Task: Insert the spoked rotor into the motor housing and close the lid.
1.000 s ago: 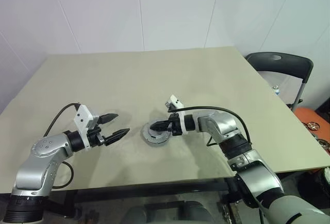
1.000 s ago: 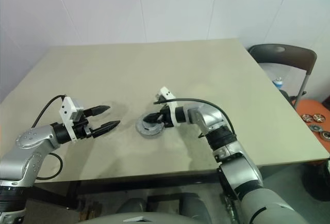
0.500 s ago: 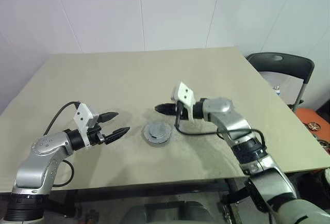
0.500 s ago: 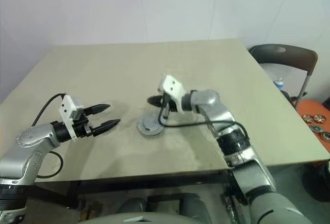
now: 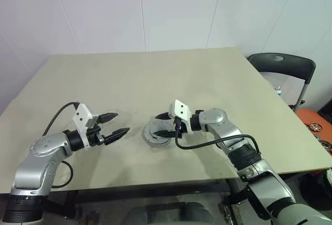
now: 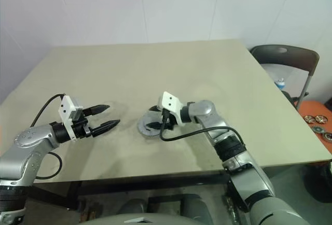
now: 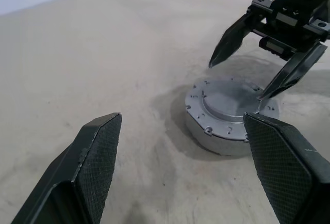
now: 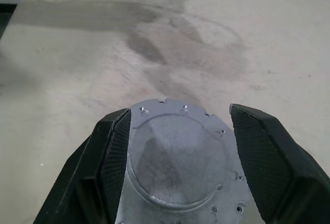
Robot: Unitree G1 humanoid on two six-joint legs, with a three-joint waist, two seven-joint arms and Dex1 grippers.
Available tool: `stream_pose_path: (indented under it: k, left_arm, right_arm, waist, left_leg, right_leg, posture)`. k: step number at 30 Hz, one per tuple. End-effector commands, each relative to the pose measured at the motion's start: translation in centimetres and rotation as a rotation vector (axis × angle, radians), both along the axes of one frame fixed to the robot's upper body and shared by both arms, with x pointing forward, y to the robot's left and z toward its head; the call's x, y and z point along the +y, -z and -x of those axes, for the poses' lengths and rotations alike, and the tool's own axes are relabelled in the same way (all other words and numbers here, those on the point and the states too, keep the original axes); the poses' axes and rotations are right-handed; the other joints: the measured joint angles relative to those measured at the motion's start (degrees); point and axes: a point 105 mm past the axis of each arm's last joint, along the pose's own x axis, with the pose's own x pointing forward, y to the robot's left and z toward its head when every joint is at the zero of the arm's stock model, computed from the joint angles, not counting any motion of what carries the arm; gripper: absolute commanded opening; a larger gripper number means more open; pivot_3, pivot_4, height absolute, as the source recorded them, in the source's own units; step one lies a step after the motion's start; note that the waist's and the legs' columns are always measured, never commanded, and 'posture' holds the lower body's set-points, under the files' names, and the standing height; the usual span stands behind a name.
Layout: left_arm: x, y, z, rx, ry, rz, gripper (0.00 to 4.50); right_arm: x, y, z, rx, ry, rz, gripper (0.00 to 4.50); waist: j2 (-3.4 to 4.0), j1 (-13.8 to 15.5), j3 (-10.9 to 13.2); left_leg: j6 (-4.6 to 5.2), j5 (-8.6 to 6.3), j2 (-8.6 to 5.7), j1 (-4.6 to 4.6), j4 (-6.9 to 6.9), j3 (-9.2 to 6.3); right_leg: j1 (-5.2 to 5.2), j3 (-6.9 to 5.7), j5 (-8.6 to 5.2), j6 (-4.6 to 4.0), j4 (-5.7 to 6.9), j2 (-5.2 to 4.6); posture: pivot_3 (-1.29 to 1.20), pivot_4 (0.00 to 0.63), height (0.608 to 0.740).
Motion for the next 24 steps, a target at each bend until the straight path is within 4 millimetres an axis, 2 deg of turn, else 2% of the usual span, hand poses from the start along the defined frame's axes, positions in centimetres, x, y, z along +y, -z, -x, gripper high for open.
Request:
stream_pose_path:
  k: [1,4,5,12,19,24]
  left_arm:
    - [0.0,-1.4,0.2,-0.051,0.003,0.001,4.02]
    - [0.1,-1.4,0.3,-0.05,0.0,0.001,4.02]
    - [0.1,-1.4,0.4,-0.05,-0.001,0.002,4.02]
    - [-0.1,-1.3,0.3,-0.05,0.001,0.002,4.02]
    - [-0.1,-1.2,0.4,-0.048,0.01,-0.005,4.02]
    - [0.0,-1.1,0.4,-0.046,0.01,-0.012,4.02]
  right_arm:
    - [0.4,-1.7,-0.6,-0.075,-0.018,-0.037,3.56]
    - [0.4,-1.6,-0.3,-0.075,-0.038,-0.022,4.39]
    - [0.4,-1.2,-0.1,-0.056,-0.049,0.002,4.49]
    - [-0.2,0.3,0.0,-0.066,-0.045,0.071,4.49]
    - [-0.2,1.1,-0.2,-0.043,-0.007,0.068,4.49]
    - [-0.5,2.3,-0.3,0.034,0.039,0.061,4.49]
  waist:
    - [0.0,-0.02,0.0]
    - [0.0,-0.02,0.0]
    - [0.0,-0.01,0.0]
    - [0.01,0.04,0.0]
    - [0.0,0.03,0.0]
    - [0.0,0.01,0.0]
  left_leg:
    - [0.0,0.0,0.0,0.0,0.0,0.0]
    - [0.0,0.0,0.0,0.0,-0.01,0.0]
    - [0.0,0.0,0.0,0.0,-0.01,0.0]
    - [0.0,0.0,0.0,0.02,0.01,-0.01]
    - [0.0,0.0,0.0,0.0,0.0,0.0]
    - [0.0,0.0,0.01,0.04,0.01,-0.01]
  right_leg:
    - [-0.01,0.0,0.0,0.0,0.0,-0.01]
    - [-0.01,0.0,0.0,0.0,0.0,-0.03]
    - [-0.01,0.0,0.0,0.0,0.0,-0.04]
    - [0.0,0.0,0.0,0.0,0.04,-0.03]
    - [0.0,0.0,0.0,0.0,0.02,-0.03]
    - [0.03,0.0,0.0,0.0,0.04,-0.02]
  posture:
    - [0.0,0.0,0.74]
    - [0.0,0.0,0.74]
    - [0.0,0.0,0.74]
    - [0.0,0.0,0.74]
    - [0.0,0.0,0.74]
    - [0.0,0.0,0.74]
